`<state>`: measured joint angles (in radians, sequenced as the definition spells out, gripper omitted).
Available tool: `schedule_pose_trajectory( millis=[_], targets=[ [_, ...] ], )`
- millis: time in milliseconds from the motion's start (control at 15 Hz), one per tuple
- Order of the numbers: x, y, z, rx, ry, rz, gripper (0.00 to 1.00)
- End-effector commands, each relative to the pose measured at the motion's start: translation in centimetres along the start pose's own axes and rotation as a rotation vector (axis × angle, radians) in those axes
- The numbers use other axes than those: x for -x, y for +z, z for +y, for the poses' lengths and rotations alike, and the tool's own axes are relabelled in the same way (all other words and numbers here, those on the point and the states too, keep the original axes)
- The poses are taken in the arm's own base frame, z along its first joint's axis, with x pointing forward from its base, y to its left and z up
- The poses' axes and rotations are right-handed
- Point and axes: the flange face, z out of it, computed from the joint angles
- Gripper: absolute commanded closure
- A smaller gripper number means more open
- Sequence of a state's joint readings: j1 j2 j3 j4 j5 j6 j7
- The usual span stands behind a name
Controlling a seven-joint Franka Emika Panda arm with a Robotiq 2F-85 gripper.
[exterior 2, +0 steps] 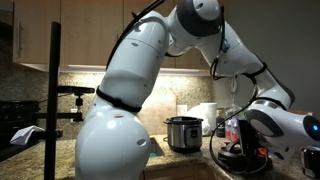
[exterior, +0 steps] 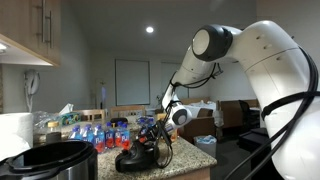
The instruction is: Take the lid off the rice cooker and place it on the counter top
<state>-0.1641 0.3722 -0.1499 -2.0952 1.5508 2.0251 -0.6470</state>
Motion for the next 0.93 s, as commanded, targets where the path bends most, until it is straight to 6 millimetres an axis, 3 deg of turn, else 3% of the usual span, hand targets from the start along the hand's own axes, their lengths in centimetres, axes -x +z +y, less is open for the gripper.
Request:
schedule_pose_trajectory(
  millis=[0,267,333,400,867],
  targets=[
    [0.17,-0.23,-1.00,-0.043,0.029,0.044,0.95],
    [0.15,-0.17,-0.89,-0.049,0.044,0.054,0.95],
    [0.14,-0.17,-0.87,-0.050,0.046,0.056,0.71],
    [0.13,-0.16,-0.87,-0.052,0.048,0.059,0.58],
    [0.11,-0.31,-0.74,-0.036,0.065,0.077,0.12]
  ],
)
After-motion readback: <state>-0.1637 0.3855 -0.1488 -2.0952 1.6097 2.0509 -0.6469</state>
